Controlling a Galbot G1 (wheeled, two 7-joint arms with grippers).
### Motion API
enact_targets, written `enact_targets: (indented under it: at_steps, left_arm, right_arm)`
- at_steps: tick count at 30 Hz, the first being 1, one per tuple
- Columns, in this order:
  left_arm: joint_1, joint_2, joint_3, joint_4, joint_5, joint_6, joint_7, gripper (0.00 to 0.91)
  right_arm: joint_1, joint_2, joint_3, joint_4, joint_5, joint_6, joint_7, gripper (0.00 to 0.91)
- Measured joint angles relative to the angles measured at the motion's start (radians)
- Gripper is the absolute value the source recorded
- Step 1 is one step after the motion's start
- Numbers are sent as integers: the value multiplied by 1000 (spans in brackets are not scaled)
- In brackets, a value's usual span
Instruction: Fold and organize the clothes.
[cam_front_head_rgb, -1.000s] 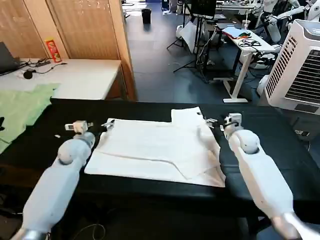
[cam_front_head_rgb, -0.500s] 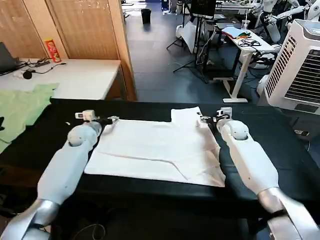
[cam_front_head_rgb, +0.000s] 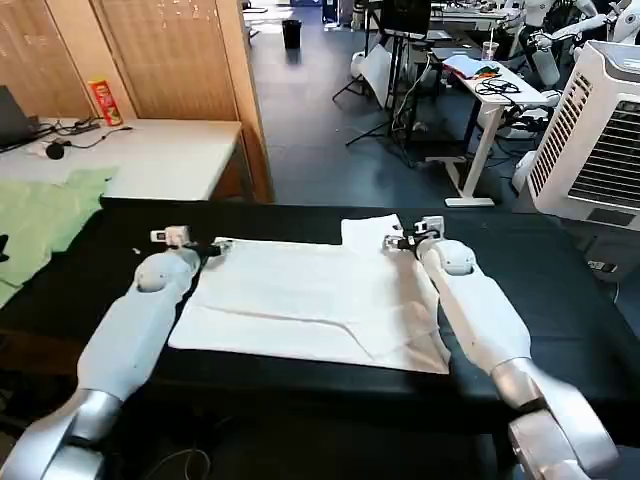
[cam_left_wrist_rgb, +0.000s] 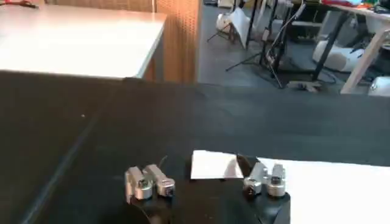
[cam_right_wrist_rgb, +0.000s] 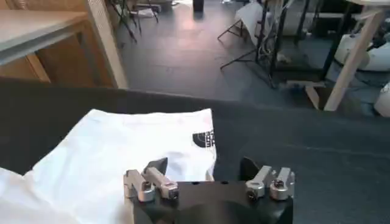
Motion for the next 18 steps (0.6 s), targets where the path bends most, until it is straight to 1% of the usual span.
enact_targets:
  at_steps: [1, 2, 6, 11, 15, 18]
  left_arm:
    - [-1, 0, 1, 2, 4, -2, 4, 78]
    - [-2, 0, 2, 5, 7, -4, 8, 78]
    - [-9, -3, 7, 19, 19, -21, 17, 68]
    - [-10, -6, 3, 26, 28, -33, 18, 59]
    - [6, 0, -9, 2, 25, -32, 7, 59]
    - [25, 8, -18, -37, 6, -29, -24, 59]
  right_arm:
    - [-2, 1, 2, 0, -2, 0, 0, 78]
    - [-4, 3, 5, 0, -5, 1, 0, 68]
    - [-13, 9, 16, -1, -16, 20, 1, 59]
    - [-31, 6, 31, 12, -16, 73, -7, 49]
    - [-54, -12, 41, 54, 7, 91, -7, 29]
    - [-86, -41, 36, 132, 52, 81, 13, 20]
